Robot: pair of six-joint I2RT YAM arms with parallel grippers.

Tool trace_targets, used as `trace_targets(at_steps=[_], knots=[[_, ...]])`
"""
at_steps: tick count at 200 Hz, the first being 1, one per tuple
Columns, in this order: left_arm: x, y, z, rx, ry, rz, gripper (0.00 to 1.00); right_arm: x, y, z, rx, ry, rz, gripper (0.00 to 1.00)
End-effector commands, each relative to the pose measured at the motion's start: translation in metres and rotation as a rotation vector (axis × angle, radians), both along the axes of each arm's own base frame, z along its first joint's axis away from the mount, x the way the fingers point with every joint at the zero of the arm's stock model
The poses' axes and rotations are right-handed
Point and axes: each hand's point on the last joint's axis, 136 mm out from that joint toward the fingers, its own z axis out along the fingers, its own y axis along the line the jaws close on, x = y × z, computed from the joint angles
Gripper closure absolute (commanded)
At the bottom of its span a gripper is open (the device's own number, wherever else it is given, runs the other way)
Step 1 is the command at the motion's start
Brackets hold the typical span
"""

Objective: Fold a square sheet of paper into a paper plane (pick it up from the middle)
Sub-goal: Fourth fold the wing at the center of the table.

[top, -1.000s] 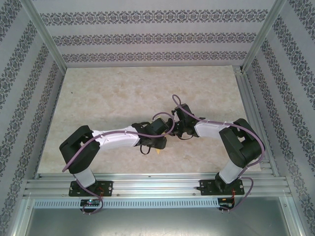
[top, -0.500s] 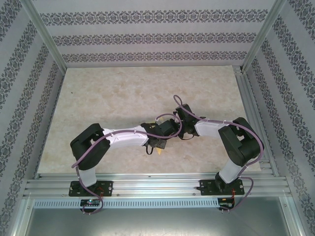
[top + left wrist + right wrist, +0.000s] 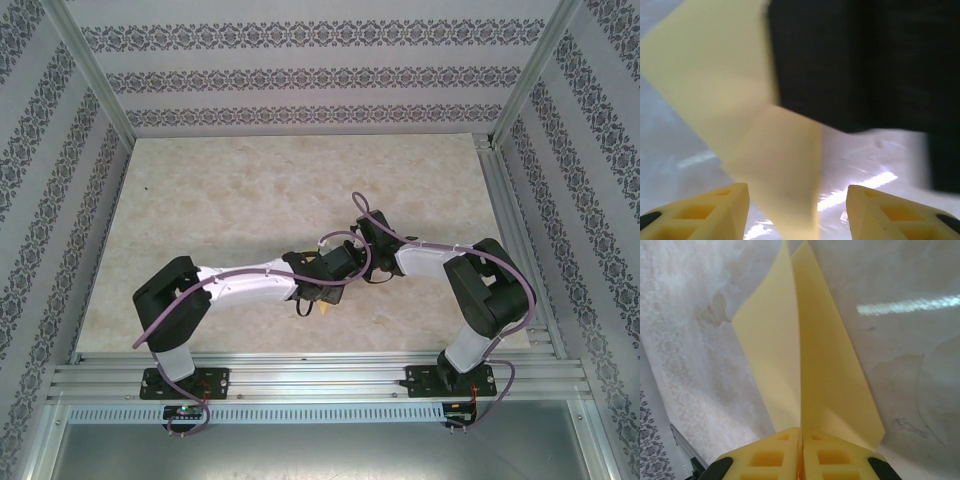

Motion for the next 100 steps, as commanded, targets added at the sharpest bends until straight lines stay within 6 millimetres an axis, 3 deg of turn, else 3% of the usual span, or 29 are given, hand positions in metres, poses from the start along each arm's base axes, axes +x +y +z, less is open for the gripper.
trace_targets(at_steps=[1,57,100], knots=[[-0.011,-0.028,0.015,-0.131,-0.02,-0.09,0.45,0.014,0.011,0.015,0.056,-0.04,0.003,0.9],[-0.005,-0.002,-0.006,0.003,-0.038,-0.023,0.46,0.014,0.011,0.015,0.061,-0.033,-0.004,0.9],[-0.001,0.002,-0.012,0.04,-0.052,-0.016,0.58,0.013,0.011,0.017,0.063,-0.032,-0.004,0.89]])
